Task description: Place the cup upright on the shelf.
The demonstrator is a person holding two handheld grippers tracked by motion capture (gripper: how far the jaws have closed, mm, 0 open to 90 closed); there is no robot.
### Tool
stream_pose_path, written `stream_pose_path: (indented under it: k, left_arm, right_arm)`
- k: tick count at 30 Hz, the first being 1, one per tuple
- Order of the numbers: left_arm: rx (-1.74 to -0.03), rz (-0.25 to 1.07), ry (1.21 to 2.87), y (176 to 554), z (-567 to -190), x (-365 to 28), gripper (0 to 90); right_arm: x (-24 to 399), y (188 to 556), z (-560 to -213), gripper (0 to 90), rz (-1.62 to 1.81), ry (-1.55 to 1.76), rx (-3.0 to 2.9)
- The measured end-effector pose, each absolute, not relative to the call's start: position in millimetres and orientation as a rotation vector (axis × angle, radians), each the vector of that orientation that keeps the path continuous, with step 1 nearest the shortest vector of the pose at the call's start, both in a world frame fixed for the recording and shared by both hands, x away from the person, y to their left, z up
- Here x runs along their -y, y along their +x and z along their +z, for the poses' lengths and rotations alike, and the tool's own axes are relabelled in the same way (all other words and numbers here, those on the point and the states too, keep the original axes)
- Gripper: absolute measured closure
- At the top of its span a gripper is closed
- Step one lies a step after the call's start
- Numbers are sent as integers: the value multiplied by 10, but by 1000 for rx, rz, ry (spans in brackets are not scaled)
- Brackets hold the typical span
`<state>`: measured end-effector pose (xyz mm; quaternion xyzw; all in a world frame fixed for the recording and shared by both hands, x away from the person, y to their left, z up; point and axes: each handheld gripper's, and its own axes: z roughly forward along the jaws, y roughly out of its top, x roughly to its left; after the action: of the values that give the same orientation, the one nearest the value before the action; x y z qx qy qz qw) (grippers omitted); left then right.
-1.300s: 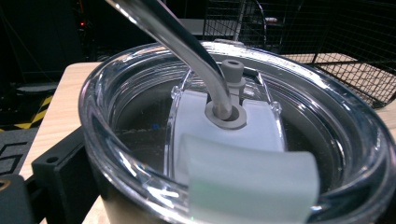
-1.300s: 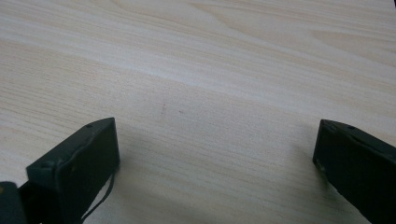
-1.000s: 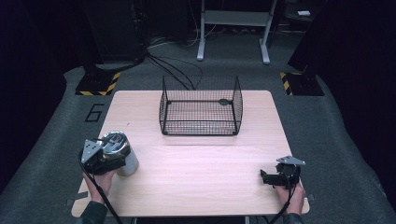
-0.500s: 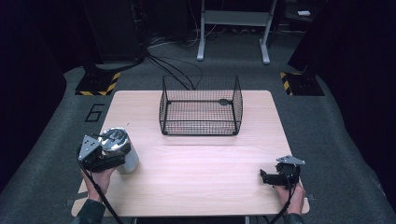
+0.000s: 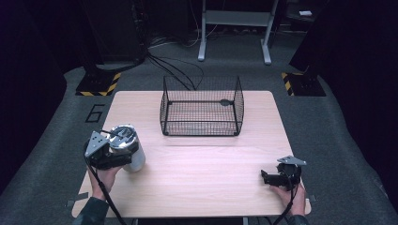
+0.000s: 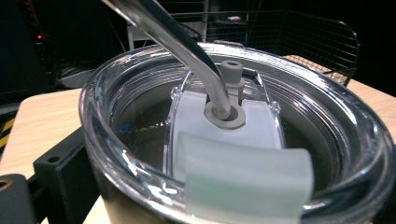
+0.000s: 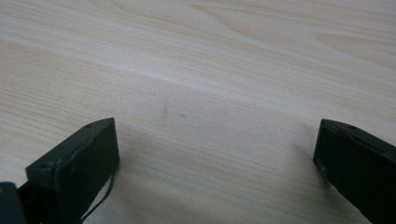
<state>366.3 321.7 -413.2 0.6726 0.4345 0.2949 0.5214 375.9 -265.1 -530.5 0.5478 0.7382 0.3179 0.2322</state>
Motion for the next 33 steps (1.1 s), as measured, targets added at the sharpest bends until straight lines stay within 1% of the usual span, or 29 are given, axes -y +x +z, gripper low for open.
stream_pose_path:
  k: [23,33]
  left_arm:
    - [-911,668,1697,3781,-3938,-2831,26]
    - [-872,651,1701,3829,-3861,-2705,27]
  right_arm:
    - [2654,3767,-5304,0,875,1512,-2026]
    - [2657,3768,-5304,0,872,1518,-2022]
